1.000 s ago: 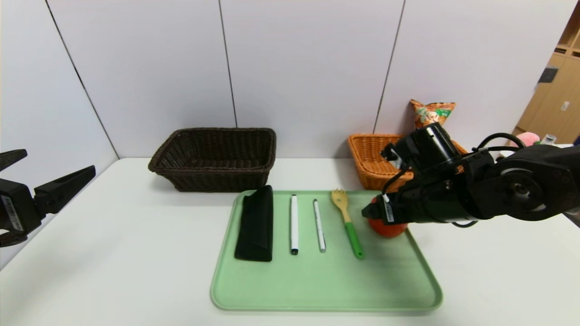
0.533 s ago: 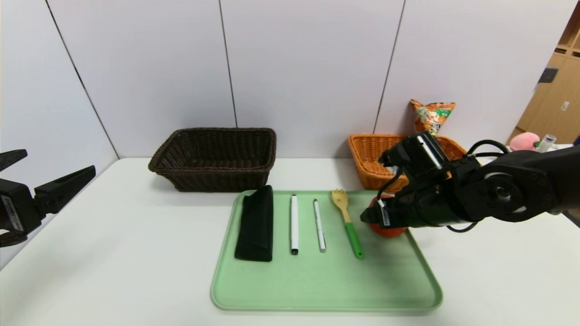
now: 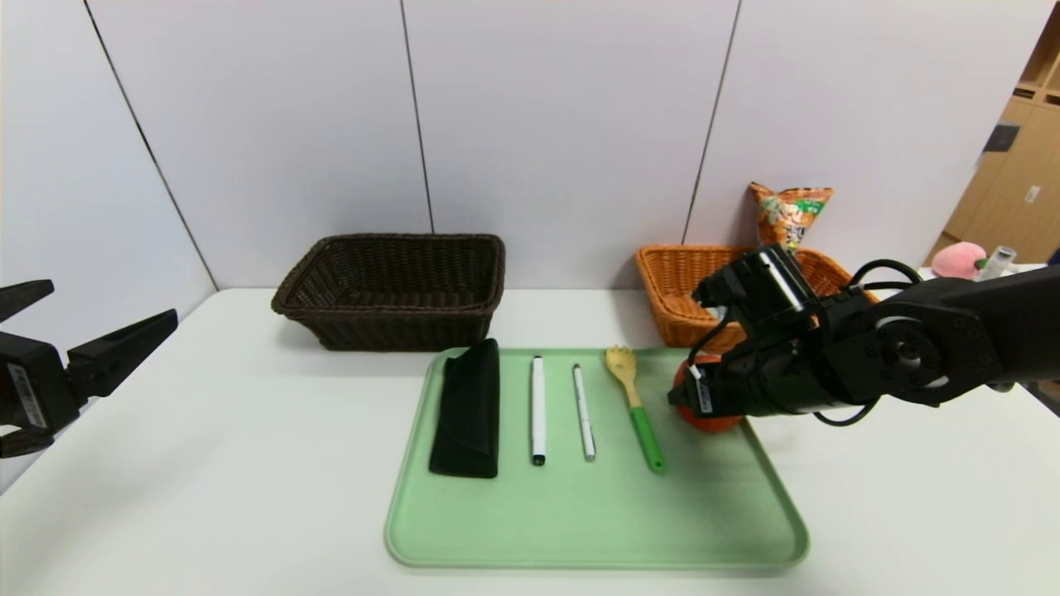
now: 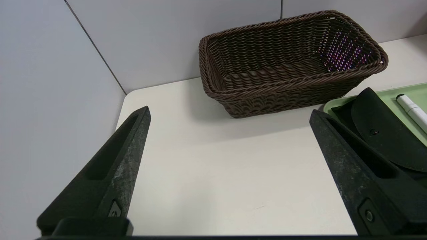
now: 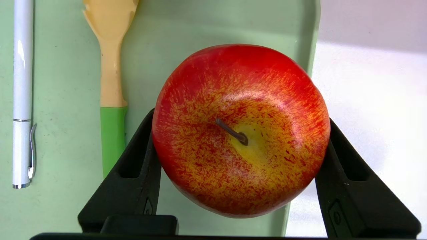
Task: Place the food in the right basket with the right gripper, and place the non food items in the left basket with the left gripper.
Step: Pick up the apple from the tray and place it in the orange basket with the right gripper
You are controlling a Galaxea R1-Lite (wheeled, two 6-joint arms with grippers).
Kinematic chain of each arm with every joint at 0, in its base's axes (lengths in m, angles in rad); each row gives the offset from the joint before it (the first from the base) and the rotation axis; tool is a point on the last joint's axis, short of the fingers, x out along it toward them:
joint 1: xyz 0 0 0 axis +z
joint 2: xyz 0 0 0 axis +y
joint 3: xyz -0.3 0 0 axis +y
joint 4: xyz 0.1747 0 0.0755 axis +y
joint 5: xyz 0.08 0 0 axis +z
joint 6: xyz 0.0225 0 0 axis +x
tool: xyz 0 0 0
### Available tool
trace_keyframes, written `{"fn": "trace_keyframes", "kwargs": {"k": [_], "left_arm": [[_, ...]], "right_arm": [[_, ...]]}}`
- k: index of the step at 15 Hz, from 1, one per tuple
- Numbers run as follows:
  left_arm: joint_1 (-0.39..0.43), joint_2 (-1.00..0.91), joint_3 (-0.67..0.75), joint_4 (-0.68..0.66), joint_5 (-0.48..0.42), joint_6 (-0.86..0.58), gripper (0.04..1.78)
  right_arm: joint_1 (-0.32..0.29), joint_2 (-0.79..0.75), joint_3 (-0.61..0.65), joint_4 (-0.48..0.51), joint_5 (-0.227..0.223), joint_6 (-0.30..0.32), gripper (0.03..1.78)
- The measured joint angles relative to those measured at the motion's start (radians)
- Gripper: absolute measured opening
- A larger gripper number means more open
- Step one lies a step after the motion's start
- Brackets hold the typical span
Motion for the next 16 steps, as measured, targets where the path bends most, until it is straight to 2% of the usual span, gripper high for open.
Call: {"fn": "trace_keyframes", "kwargs": {"k": [3,6,8,11,13,16], "left_arm": [[0.000,0.001,-0.001,0.000,0.000,-0.001,1.69],[0.000,0.001,0.000,0.000,0.001,-0.001,1.69],[0.000,0.001,0.000,0.000,0.000,-0.002,1.69],[0.000,0.005,0.000,-0.001,0.000,-0.002,1.69],[0.000,0.008,-0.003,-0.001,0.000,-0.003,1.69],[0.000,0.009,-0.004,-0.001,-0.001,-0.002,1.69]], "right_arm": [[0.002,-0.016,0.000,0.006,0.000,-0.002,1.23],[0.021,-0.106,-0.013,0.004,-0.004,-0.019,1.23],[0.032,-0.189,-0.024,-0.019,-0.010,-0.078,1.23],[0.027,-0.278,-0.036,-0.213,-0.015,-0.204,1.23],[-0.048,-0.288,-0.049,-0.304,-0.009,-0.283,1.23],[-0.146,-0.229,-0.119,-0.312,0.011,-0.308,1.23]]}}
